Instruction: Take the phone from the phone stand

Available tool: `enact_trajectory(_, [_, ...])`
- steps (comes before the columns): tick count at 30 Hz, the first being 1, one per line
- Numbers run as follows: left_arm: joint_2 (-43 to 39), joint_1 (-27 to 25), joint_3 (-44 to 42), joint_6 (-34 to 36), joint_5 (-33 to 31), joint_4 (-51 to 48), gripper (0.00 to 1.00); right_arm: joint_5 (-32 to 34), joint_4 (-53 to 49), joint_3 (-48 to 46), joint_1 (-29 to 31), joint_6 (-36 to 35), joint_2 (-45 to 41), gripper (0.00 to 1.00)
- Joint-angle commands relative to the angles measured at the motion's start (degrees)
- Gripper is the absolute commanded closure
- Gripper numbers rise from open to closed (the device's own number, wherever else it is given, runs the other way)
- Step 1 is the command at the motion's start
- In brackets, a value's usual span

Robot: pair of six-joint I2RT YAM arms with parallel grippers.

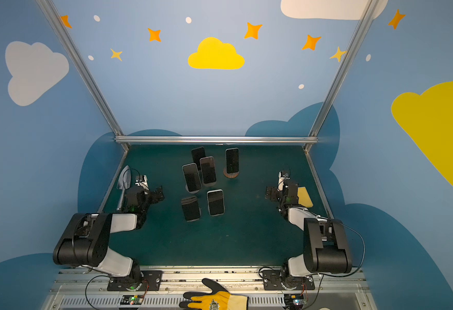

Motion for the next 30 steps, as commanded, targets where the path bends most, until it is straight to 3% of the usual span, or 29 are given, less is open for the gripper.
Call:
enact_trajectory(1, [-0.7,0.3,0.3,-0.2,-0.2,-0.5,0.00,-0.6,-0.2,0.0,-0.2,0.0,-0.2,0.01])
enact_trajectory(23, [-0.9,0.4,0.3,-0.3,0.2,-0.3,0.00,-0.6,-0.3,0.2,-0.4,0.0,-0.1,0.01])
enact_trajectory(25, [-3.4,0.4,2.2,-0.5,0.8,-4.7,0.00,0.6,-0.1,0.0,0.2,0.1,-0.3,0.01])
enact_trajectory(27, [-8.1,0.4,6.4,0.3,1.1,-15.7,0.00,4.3,-1.5,0.5,0.8,1.7,-1.0,0.01])
enact_trajectory(30, [-15.7,0.4,11.2,-0.1,-0.7,-25.8,0.00,9.2,-11.1,5.7,2.8,1.1,-4.4,0.01])
